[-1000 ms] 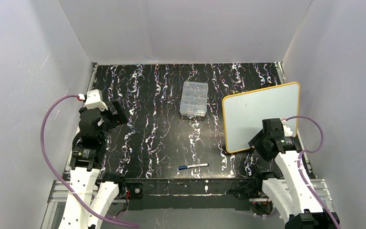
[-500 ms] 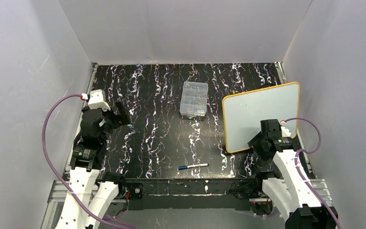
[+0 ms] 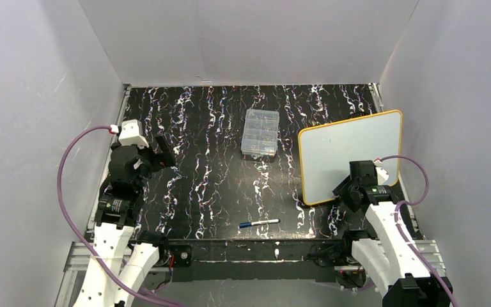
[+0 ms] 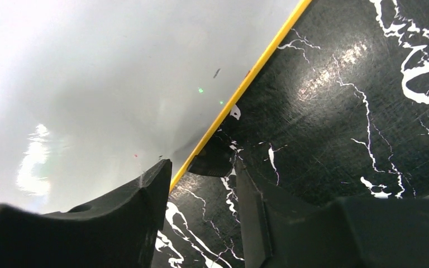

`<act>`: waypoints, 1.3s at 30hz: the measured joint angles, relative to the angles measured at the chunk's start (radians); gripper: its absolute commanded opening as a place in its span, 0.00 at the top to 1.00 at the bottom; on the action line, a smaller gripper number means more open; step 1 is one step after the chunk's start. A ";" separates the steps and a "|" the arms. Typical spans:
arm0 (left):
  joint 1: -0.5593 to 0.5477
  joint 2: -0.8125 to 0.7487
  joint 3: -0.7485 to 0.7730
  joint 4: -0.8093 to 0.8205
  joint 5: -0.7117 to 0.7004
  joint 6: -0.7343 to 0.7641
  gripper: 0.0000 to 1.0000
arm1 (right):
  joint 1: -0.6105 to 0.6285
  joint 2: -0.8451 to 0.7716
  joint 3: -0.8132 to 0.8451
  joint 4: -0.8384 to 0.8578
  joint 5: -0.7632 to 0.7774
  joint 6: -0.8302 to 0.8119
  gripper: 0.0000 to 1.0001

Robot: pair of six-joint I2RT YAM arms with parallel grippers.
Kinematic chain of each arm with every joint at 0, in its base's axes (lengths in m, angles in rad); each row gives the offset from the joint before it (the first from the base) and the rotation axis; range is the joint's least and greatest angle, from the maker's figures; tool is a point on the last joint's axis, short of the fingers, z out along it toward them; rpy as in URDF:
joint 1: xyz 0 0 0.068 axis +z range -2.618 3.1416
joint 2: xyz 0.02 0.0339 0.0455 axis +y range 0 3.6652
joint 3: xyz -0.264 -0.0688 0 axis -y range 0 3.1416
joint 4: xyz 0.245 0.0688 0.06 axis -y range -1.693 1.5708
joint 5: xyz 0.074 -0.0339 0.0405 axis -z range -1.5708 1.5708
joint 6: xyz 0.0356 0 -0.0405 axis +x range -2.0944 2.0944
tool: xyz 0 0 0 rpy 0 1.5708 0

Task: Write a sentence on the whiteboard
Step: Move the whiteboard to the center of the board.

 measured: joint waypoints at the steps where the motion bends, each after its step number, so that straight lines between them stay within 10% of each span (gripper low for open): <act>1: -0.001 0.001 -0.001 0.002 0.000 0.000 0.02 | 0.000 0.002 -0.010 0.005 0.000 0.001 0.49; 39: -0.012 0.022 -0.002 0.025 0.027 0.000 0.01 | -0.006 -0.042 -0.116 0.134 -0.153 -0.080 0.95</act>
